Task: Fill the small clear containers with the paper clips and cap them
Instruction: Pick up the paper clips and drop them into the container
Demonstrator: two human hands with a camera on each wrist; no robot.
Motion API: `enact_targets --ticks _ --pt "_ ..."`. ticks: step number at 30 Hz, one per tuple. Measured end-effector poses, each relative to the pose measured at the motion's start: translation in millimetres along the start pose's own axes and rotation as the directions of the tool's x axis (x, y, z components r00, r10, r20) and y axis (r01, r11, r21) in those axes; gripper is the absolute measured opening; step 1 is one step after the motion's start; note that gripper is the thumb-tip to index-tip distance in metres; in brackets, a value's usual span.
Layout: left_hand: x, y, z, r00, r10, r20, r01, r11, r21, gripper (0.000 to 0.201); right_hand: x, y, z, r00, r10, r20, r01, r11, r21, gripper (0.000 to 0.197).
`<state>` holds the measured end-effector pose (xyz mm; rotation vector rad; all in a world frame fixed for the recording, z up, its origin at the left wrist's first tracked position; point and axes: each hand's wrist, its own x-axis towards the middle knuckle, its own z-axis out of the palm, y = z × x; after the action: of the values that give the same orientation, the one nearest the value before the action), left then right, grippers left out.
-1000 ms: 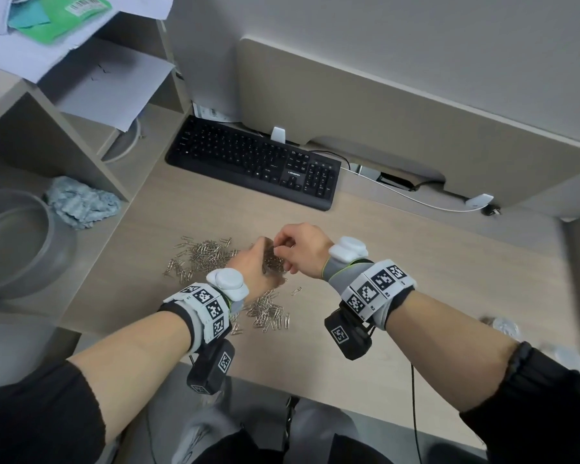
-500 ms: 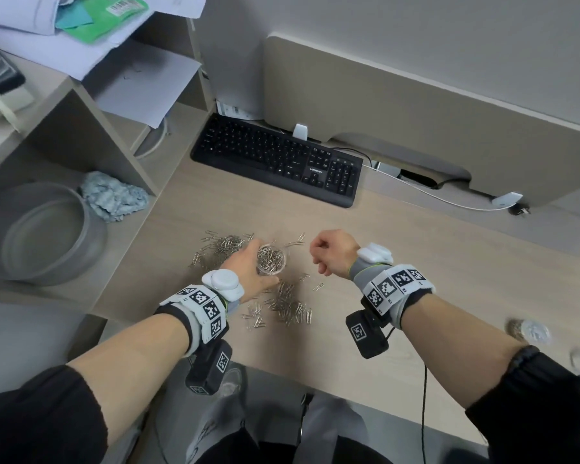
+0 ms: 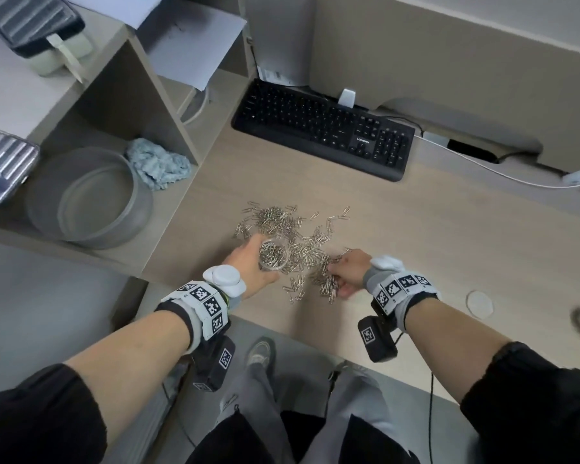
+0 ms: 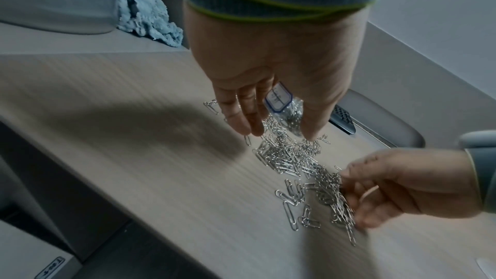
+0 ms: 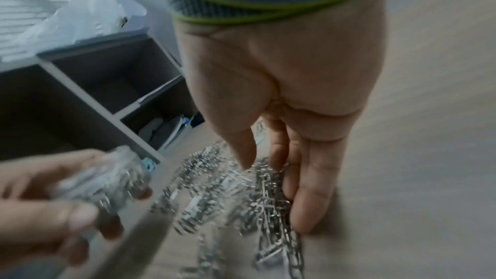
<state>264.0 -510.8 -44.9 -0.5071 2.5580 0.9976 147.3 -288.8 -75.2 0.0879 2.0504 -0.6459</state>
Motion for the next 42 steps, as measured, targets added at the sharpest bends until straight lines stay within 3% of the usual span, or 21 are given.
enact_targets --ticks 3,5,6,8,10,13,18,23,30,34,36,39,42 --pt "-3 -4 -1 1.0 0.005 0.006 -0.005 1.0 0.005 0.06 -4 -15 8 0.996 -0.074 -0.054 0.075 0.997 0.03 0.024" --pt "-3 -4 -4 1.0 -0.003 0.012 0.003 1.0 0.01 0.058 -9 -20 3 0.985 -0.152 -0.076 0.122 0.943 -0.31 0.022" --pt "-2 -3 -6 1.0 -0.007 0.009 0.007 1.0 0.009 0.057 -11 -21 1 0.98 -0.19 -0.056 0.138 0.857 -0.496 0.025" --pt "0 -1 -8 1.0 -0.008 0.005 0.008 1.0 0.002 0.056 -12 -14 1 0.975 -0.221 0.008 0.163 0.694 -0.701 0.065" --pt "1 1 -9 1.0 -0.012 -0.004 0.012 1.0 -0.003 0.058 -16 -10 6 0.962 -0.273 0.012 0.181 0.605 -0.776 0.085" --pt "-1 3 -6 1.0 -0.018 -0.001 0.018 1.0 -0.012 0.059 -20 -7 20 0.928 -0.371 0.039 0.231 0.489 -0.841 0.091" --pt "-5 1 2 0.999 -0.04 -0.006 0.04 0.999 -0.015 0.056 -13 -14 43 0.919 -0.385 0.081 0.258 0.434 -0.864 0.113" --pt "-7 -1 3 0.998 -0.07 -0.001 0.07 0.998 -0.002 0.059 4 -23 35 0.873 -0.487 0.038 0.316 0.505 -0.803 0.098" --pt "-3 -2 0 0.994 -0.109 -0.023 0.11 0.994 0.021 0.063 8 -35 18 0.88 -0.471 0.065 0.351 0.552 -0.756 0.054" --pt "0 4 1 0.995 -0.1 -0.028 0.1 0.995 0.01 0.057 7 -34 13 0.898 -0.435 0.075 0.342 0.577 -0.742 0.051" --pt "2 6 2 0.997 -0.081 -0.017 0.081 0.997 0.011 0.054 7 -36 5 0.912 -0.406 0.052 0.324 0.64 -0.697 0.05" --pt "8 15 4 0.997 -0.071 0.006 0.071 0.997 0.011 0.058 2 -39 -14 0.945 -0.325 -0.042 0.238 0.768 -0.594 0.028" --pt "17 31 6 0.999 -0.04 0.026 0.039 0.999 0.026 0.058 -11 -39 -33 0.961 -0.243 -0.13 0.2 0.939 -0.281 0.015"
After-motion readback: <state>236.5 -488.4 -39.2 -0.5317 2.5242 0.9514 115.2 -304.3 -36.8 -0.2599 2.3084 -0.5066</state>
